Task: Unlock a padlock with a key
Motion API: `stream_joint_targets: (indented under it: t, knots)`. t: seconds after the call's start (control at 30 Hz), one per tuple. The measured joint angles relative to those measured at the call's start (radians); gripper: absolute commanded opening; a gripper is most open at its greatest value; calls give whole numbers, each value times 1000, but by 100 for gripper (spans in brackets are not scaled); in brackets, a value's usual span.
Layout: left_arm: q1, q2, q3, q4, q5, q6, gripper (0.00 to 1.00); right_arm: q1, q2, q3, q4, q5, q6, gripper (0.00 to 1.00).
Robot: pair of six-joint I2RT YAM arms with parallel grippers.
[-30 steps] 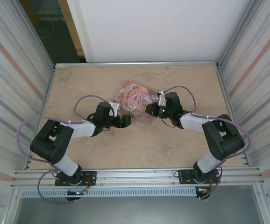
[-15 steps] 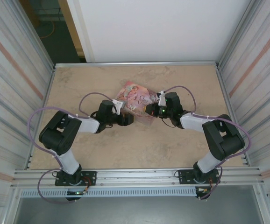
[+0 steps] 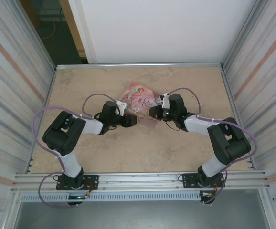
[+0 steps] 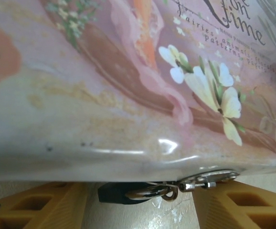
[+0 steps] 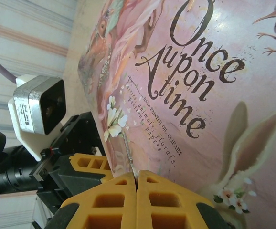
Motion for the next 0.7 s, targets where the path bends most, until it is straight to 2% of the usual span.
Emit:
stream_joint_targets:
  t: [0.7]
  knots:
    - [-45, 8, 0, 5, -53, -6, 46, 0, -6, 0, -14, 0, -1, 0]
